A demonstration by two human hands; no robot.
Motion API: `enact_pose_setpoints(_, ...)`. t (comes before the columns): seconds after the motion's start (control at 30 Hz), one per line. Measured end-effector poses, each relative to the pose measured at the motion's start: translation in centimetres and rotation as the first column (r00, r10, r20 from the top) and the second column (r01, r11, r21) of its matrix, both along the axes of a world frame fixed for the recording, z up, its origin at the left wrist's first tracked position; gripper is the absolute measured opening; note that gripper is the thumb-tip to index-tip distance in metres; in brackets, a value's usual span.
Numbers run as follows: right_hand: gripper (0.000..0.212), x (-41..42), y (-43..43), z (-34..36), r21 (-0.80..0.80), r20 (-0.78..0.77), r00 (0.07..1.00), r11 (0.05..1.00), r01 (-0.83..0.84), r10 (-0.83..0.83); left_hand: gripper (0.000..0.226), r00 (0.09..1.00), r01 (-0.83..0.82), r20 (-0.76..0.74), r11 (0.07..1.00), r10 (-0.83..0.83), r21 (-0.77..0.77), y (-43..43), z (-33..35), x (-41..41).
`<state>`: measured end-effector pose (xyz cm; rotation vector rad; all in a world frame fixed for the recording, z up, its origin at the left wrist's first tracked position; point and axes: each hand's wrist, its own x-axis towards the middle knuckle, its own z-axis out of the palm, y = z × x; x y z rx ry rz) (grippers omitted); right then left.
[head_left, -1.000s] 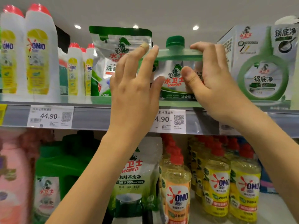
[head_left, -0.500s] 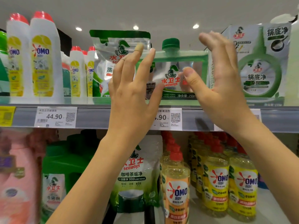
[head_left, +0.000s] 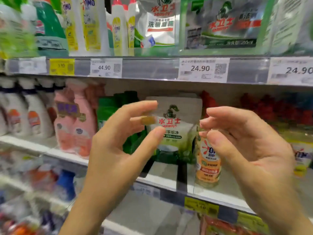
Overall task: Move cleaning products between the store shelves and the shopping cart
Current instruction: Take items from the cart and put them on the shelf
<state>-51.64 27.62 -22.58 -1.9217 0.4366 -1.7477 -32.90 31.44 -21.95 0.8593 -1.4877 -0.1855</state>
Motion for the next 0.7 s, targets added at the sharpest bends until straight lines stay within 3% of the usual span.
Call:
enact_pose_setpoints(0.27,0.023,7.8,3.2,-5.1,0.31,-0.086,0.935,0.901,-0.304,0.345,0.03,0.976,-0.104,-0.162,0.964,0.146,0.245,8.1,-5.8,5.1)
enact_pose_setpoints(0.4,0.028,13.2,5.8,-6.4,0.351,-0.158,0.871,0.851,-0.39,0.465,0.029,0.941,-0.192,-0.212,0.931,0.265,0.311,11.4,-8.8,8.8)
enact_pose_setpoints(0.7,0.021,31.6,14.0,-9.2,0.436,-0.092,0.677,0.641,-0.632,0.73,0.027,0.781,-0.465,-0.242,0.795,0.576,0.39,24.6,-11.4,22.9)
